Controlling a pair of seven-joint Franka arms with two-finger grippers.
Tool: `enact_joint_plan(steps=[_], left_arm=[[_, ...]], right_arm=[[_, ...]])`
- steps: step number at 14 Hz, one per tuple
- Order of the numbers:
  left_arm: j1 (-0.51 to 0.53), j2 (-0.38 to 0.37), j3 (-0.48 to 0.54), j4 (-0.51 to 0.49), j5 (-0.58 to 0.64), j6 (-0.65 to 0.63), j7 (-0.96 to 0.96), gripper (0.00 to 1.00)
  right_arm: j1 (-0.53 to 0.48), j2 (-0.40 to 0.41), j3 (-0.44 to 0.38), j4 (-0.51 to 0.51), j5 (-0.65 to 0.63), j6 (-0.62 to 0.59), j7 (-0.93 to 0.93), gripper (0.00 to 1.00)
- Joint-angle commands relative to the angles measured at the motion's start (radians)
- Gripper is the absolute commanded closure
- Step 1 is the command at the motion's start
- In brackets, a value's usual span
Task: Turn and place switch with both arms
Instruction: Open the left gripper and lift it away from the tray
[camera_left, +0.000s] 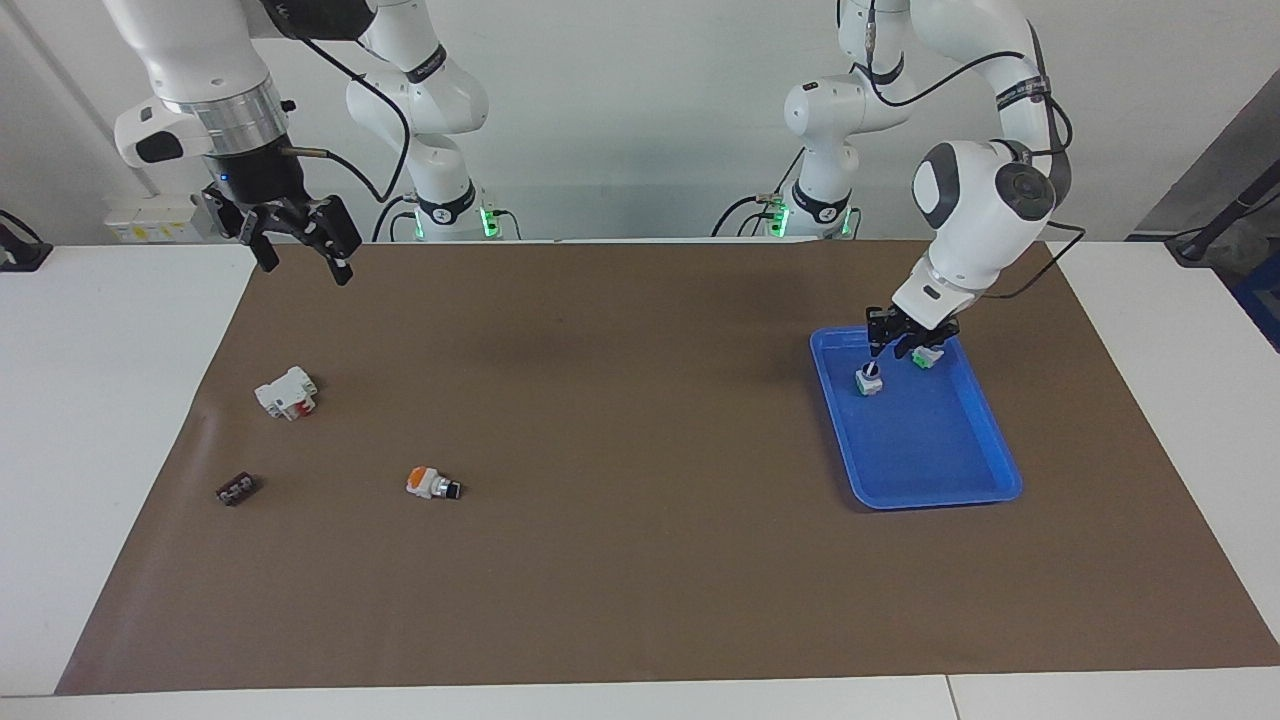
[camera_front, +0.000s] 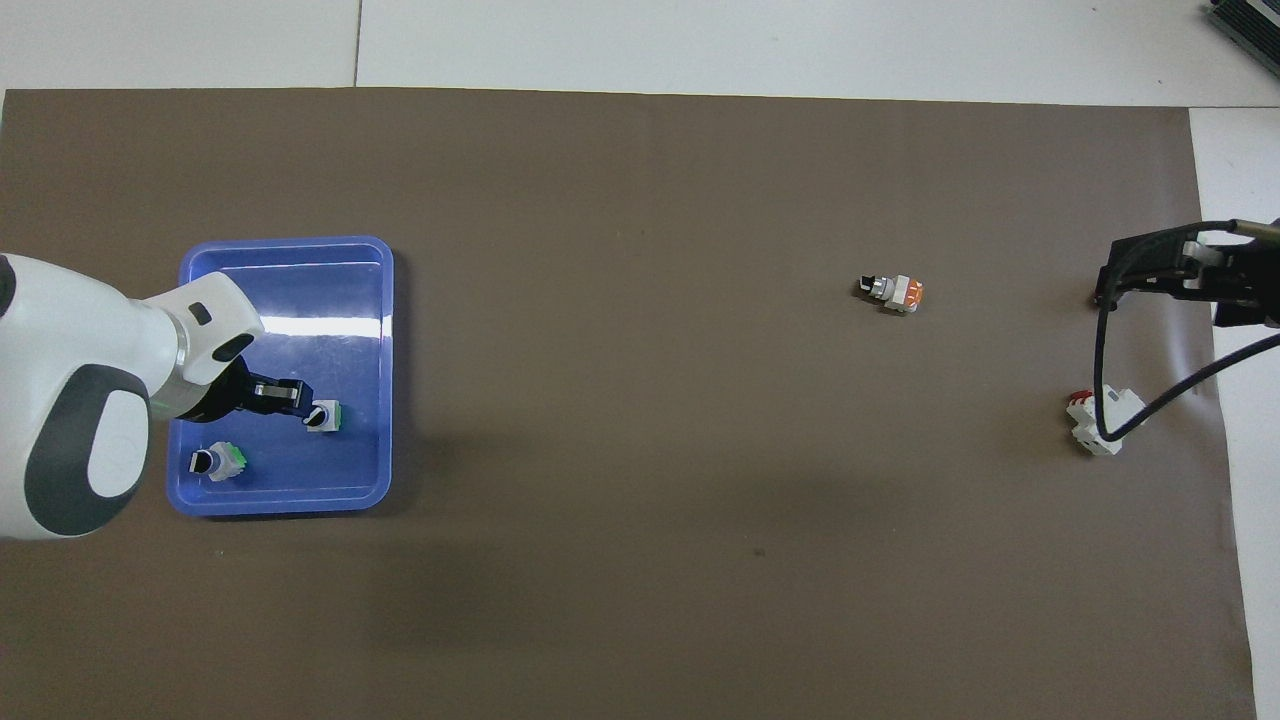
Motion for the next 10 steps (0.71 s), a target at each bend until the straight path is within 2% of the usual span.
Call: enact_joint_plan(steps=[1, 3, 5, 7, 8, 10], left_arm=[[-0.014, 0.106, -0.010, 0.303, 0.114, -0.246, -0.056, 0.01], [-0.066, 0.129, -0.010, 0.420, 0.136, -0.340, -0.085, 0.01], [-0.070, 0.109, -0.013, 0.475, 0.119, -0.387, -0.128, 0.01], [-0.070, 0.106, -0.010, 0.562, 0.101, -0.505, -0.129, 0.00], [-0.068, 0.103, -0.010, 0.581, 0.102, -0.525, -0.134, 0.00], [-0.062, 0.042, -0.011, 0.549, 0.105, -0.517, -0.129, 0.00]], right_arm=[[-0.010, -0.006, 0.015, -0.002, -0.021, -0.022, -0.014, 0.00], [-0.011, -0.010, 0.017, -0.013, -0.021, -0.022, -0.012, 0.00], [-0.013, -0.012, 0.015, -0.014, -0.019, -0.024, -0.012, 0.00], [-0.011, -0.013, 0.015, -0.014, -0.019, -0.027, -0.011, 0.00], [-0.011, -0.013, 0.015, -0.014, -0.018, -0.025, -0.011, 0.00], [-0.013, -0.013, 0.015, -0.016, -0.017, -0.025, -0.011, 0.00]])
